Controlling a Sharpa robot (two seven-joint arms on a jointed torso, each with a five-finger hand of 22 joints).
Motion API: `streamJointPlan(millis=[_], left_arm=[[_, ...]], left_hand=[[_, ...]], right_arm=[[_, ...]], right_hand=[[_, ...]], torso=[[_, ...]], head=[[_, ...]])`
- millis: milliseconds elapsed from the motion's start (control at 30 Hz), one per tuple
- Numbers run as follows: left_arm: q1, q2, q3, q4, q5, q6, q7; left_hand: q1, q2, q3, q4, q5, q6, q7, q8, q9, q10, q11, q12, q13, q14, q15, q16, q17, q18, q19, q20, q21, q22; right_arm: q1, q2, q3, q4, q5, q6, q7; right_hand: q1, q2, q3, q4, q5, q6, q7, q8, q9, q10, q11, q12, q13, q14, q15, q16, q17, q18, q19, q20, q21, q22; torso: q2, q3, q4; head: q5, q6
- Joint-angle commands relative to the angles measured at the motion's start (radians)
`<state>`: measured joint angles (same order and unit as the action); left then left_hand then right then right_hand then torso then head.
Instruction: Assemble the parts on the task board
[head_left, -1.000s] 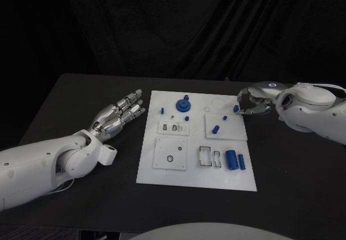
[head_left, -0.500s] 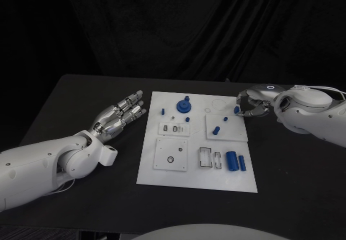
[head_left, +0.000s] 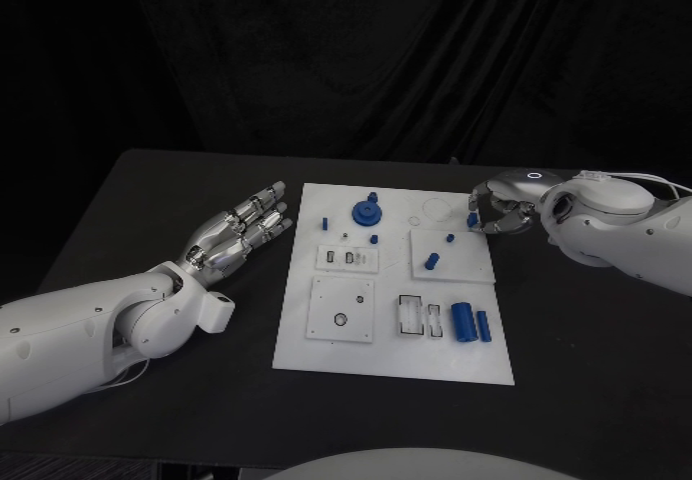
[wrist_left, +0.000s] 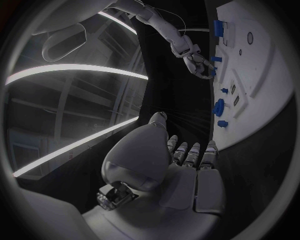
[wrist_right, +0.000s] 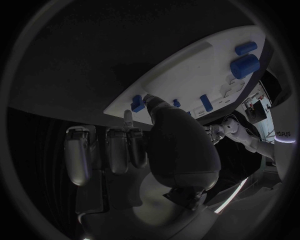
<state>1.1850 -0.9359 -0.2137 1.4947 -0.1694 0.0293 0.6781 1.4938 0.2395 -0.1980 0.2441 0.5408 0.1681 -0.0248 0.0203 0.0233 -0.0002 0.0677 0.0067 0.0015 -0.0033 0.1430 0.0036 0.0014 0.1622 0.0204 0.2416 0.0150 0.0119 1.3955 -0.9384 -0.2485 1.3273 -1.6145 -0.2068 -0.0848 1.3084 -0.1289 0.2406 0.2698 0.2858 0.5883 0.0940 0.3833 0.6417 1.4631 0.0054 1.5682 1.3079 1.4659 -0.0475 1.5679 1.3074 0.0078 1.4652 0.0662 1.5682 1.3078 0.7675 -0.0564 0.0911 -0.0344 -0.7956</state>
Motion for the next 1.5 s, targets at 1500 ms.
streamJointPlan(millis=[1500], left_arm=[[-0.003, 0.004, 0.001, -0.004, -0.003, 0.028, 0.076]], left_hand=[[0.007, 0.004, 0.011, -0.004, 0.007, -0.013, 0.001, 0.003, 0.0, 0.0, 0.012, -0.007, -0.001, 0.003, 0.013, -0.004, -0.001, 0.008, 0.002, 0.009, 0.004, 0.001]], right_arm=[[-0.009, 0.027, 0.001, -0.022, -0.003, -0.011, -0.005]], right_hand=[[0.04, 0.088, 0.045, -0.073, -0.002, 0.117, -0.024, 0.071, -0.018, 0.108, -0.014, 0.003, 0.263, 0.105, -0.011, 0.003, 0.263, -0.008, 0.106, -0.01, 0.003, 0.263]], torso=[[0.0, 0.0003, -0.0003]], head=[[0.004, -0.007]])
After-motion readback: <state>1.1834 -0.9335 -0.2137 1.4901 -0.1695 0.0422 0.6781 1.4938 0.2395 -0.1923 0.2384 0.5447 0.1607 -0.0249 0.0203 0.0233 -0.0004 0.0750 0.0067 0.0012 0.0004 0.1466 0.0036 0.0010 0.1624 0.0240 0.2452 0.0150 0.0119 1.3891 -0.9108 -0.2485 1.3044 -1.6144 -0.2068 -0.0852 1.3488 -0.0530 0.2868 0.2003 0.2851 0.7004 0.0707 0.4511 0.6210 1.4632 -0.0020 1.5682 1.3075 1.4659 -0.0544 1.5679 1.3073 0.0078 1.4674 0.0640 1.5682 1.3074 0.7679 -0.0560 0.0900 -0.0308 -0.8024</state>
